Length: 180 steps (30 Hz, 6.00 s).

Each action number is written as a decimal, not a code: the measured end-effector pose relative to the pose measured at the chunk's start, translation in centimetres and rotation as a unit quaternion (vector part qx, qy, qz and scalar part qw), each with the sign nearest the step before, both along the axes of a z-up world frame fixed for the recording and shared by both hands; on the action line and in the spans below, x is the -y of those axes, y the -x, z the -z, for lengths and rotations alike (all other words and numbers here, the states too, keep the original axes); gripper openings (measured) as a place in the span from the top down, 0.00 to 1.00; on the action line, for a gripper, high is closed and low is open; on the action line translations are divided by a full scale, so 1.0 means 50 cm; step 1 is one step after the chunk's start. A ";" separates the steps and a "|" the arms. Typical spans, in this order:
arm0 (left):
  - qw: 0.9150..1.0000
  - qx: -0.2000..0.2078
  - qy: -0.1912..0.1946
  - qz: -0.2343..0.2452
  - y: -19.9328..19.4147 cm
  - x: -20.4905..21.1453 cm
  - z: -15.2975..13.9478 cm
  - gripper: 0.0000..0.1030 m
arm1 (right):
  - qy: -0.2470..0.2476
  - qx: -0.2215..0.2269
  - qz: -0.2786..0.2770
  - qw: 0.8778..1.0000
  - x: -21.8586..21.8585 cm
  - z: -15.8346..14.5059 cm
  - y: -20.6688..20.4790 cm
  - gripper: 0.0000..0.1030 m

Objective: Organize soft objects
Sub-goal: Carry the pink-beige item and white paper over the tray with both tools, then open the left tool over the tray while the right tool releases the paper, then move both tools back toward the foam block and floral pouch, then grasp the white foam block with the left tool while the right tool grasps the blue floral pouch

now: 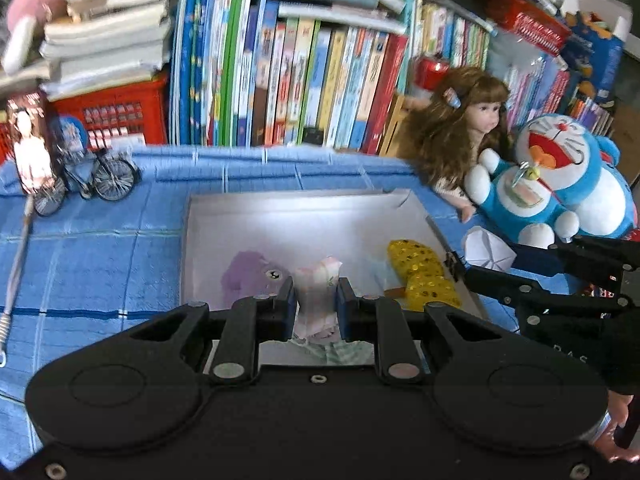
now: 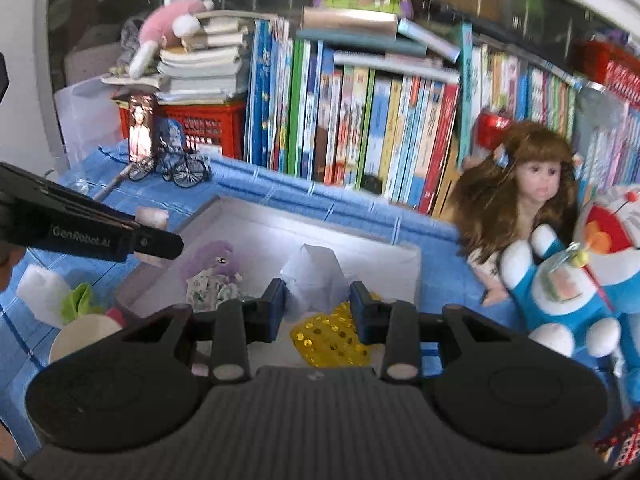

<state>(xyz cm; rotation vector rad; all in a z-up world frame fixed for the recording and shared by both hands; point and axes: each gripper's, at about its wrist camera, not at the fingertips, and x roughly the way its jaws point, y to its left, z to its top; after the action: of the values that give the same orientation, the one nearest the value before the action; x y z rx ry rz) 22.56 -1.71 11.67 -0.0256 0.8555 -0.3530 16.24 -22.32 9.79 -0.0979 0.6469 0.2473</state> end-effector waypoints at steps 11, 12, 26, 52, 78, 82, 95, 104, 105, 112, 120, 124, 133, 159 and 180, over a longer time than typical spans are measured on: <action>0.998 -0.066 0.008 -0.005 -0.147 0.030 0.073 0.81 | -0.012 -0.097 0.010 0.995 -0.026 0.044 -0.134 0.60; 0.997 -0.077 0.008 -0.003 -0.162 0.034 0.083 0.81 | -0.020 -0.107 0.012 0.994 -0.026 0.050 -0.145 0.60; 0.992 -0.128 -0.012 -0.020 -0.239 0.061 0.159 0.81 | -0.024 -0.166 0.009 0.986 -0.043 0.110 -0.216 0.58; 0.999 -0.037 -0.014 -0.025 -0.154 0.025 0.033 0.36 | -0.051 -0.113 -0.009 0.992 -0.016 0.042 -0.154 0.22; 0.993 0.122 -0.001 -0.008 0.168 -0.069 -0.045 0.19 | -0.054 0.062 -0.011 0.997 0.057 -0.066 0.131 0.15; 0.990 0.142 -0.007 -0.024 0.210 -0.109 -0.036 0.19 | -0.051 0.074 -0.004 0.996 0.081 -0.053 0.175 0.16; 0.979 0.162 -0.031 -0.123 0.315 -0.241 0.074 0.15 | -0.049 0.087 0.066 0.993 0.176 0.047 0.273 0.16; 0.955 0.174 -0.014 -0.240 0.349 -0.296 0.152 0.10 | -0.047 0.095 0.120 0.987 0.204 0.137 0.303 0.15; 0.952 0.176 -0.011 -0.249 0.351 -0.298 0.159 0.10 | -0.048 0.092 0.126 0.987 0.202 0.150 0.304 0.15; 0.950 0.154 -0.008 -0.273 0.330 -0.295 0.200 0.10 | -0.037 0.064 0.146 0.986 0.188 0.213 0.297 0.15; 0.953 0.126 -0.017 -0.275 0.302 -0.286 0.230 0.10 | -0.031 0.040 0.143 0.988 0.175 0.240 0.268 0.15; 0.952 0.125 -0.018 -0.278 0.294 -0.285 0.234 0.11 | -0.034 0.031 0.143 0.989 0.170 0.248 0.253 0.15; 0.953 0.118 -0.011 -0.279 0.280 -0.293 0.240 0.17 | -0.043 0.025 0.128 0.990 0.163 0.255 0.238 0.17; 0.955 0.159 -0.038 -0.248 0.296 -0.272 0.215 0.42 | -0.079 0.021 0.099 0.992 0.181 0.244 0.251 0.51; 0.958 0.168 -0.044 -0.226 0.309 -0.265 0.179 0.42 | -0.067 0.040 0.129 0.989 0.195 0.215 0.261 0.55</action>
<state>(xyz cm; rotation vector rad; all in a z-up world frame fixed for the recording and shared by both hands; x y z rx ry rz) 7.13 11.53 2.74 -0.0755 0.5059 0.1124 3.18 -32.04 -0.95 0.1044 0.5553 0.0355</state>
